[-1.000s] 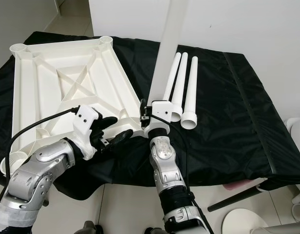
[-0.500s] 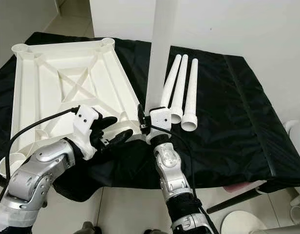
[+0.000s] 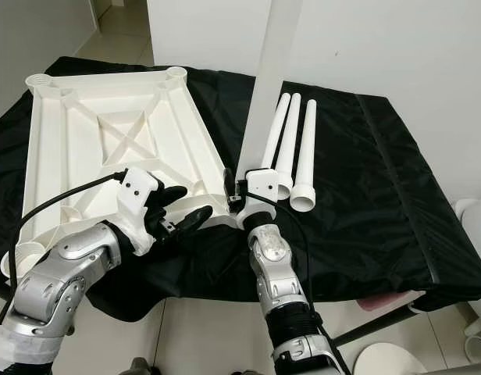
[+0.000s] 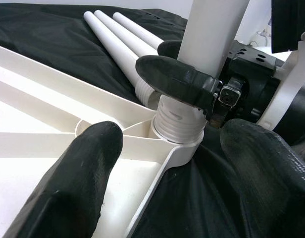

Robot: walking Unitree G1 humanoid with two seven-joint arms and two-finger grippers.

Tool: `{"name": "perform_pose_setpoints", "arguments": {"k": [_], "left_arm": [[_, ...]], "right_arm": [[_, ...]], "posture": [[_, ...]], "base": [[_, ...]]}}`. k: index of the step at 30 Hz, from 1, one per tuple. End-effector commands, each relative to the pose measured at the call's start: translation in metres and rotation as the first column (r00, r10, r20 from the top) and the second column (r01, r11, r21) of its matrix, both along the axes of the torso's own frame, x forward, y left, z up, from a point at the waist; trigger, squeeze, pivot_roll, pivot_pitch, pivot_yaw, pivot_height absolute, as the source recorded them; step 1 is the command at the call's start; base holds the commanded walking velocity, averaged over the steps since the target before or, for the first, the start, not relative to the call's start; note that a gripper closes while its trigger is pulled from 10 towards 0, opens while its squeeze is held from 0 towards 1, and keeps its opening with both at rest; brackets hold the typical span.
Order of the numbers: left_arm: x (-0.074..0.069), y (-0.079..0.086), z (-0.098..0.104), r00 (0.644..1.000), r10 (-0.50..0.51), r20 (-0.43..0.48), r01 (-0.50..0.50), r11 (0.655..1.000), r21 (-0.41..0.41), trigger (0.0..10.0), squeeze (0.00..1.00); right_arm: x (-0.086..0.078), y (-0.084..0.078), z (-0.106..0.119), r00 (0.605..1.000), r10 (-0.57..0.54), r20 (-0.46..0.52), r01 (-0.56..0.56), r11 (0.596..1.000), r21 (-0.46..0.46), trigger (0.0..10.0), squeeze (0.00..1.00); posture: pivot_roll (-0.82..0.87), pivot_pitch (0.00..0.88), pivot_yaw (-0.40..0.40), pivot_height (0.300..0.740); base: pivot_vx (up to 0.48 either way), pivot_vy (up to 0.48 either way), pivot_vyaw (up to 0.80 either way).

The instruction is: Building children table

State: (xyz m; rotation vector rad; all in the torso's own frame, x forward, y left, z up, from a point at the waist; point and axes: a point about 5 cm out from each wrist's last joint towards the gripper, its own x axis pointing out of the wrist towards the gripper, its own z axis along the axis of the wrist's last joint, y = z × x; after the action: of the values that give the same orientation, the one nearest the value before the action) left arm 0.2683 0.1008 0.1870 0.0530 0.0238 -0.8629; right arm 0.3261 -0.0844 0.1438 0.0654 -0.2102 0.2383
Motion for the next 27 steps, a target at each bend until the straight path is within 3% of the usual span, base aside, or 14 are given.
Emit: {"name": "perform_pose_setpoints", "arguments": {"k": [1, 5, 7, 8, 9, 11, 14, 23, 24, 27], "left_arm": [[-0.001, -0.001, 0.001, 1.000, 0.017, 0.009, -0.017, 1.000, -0.002, 10.0, 0.00], [0.000, -0.001, 0.001, 1.000, 0.019, 0.012, -0.019, 1.000, 0.000, 10.0, 0.00], [0.000, -0.001, 0.001, 1.000, 0.018, 0.013, -0.018, 1.000, -0.002, 10.0, 0.00], [0.000, -0.001, 0.001, 1.000, 0.018, 0.013, -0.018, 1.000, -0.002, 10.0, 0.00], [0.000, -0.001, 0.001, 1.000, 0.018, 0.013, -0.018, 1.000, -0.003, 10.0, 0.00], [0.000, -0.001, 0.001, 1.000, 0.018, 0.013, -0.018, 1.000, -0.003, 10.0, 0.00], [0.000, -0.002, 0.001, 1.000, 0.019, 0.013, -0.018, 1.000, -0.005, 10.0, 0.00], [0.000, -0.001, 0.000, 1.000, 0.027, 0.009, -0.027, 1.000, -0.008, 10.0, 0.00], [0.000, -0.001, 0.000, 1.000, 0.029, 0.009, -0.028, 1.000, -0.009, 10.0, 0.00], [0.001, -0.001, 0.001, 1.000, 0.030, 0.010, -0.030, 1.000, -0.009, 10.0, 0.00]], "right_arm": [[-0.005, -0.003, -0.037, 0.982, -0.009, -0.189, 0.006, 1.000, -0.020, 10.0, 0.00], [-0.004, -0.003, -0.038, 0.976, -0.021, -0.218, 0.024, 1.000, 0.011, 10.0, 0.00], [-0.003, -0.010, -0.033, 0.956, -0.215, -0.198, 0.221, 0.975, 0.011, 10.0, 0.00], [-0.003, -0.010, -0.033, 0.956, -0.215, -0.198, 0.221, 0.975, 0.011, 10.0, 0.00], [-0.003, -0.013, -0.032, 0.940, -0.280, -0.195, 0.292, 0.956, 0.034, 10.0, 0.00], [-0.005, -0.009, -0.033, 0.940, -0.272, -0.205, 0.288, 0.956, 0.051, 10.0, 0.00], [-0.009, 0.011, -0.031, 0.962, -0.188, -0.198, 0.204, 0.977, 0.061, 10.0, 0.00], [-0.009, 0.012, -0.025, 0.976, -0.155, -0.155, 0.165, 0.985, 0.052, 10.0, 0.00], [-0.009, 0.012, -0.023, 0.980, -0.135, -0.145, 0.146, 0.987, 0.072, 10.0, 0.47], [-0.008, 0.010, -0.021, 0.983, -0.130, -0.132, 0.142, 0.986, 0.084, 10.0, 0.47]], "posture": [[0.11, 0.087, -0.069, 0.740], [0.11, 0.086, -0.069, 0.740], [0.11, 0.085, -0.070, 0.740], [0.11, 0.085, -0.070, 0.740], [0.11, 0.085, -0.070, 0.740], [0.11, 0.085, -0.070, 0.740], [0.11, 0.094, -0.073, 0.740], [0.11, 0.100, -0.073, 0.740], [0.10, 0.102, -0.073, 0.740], [0.10, 0.103, -0.074, 0.740]], "base": [[0.000, 0.000, 0.00], [0.000, 0.000, 0.00], [0.000, 0.000, 0.00], [0.000, 0.000, 0.00], [0.000, 0.000, 0.00], [0.000, 0.000, 0.00], [0.000, 0.000, 0.00], [0.000, 0.000, 0.00], [0.000, 0.000, 0.00], [0.000, 0.000, 0.00]]}}
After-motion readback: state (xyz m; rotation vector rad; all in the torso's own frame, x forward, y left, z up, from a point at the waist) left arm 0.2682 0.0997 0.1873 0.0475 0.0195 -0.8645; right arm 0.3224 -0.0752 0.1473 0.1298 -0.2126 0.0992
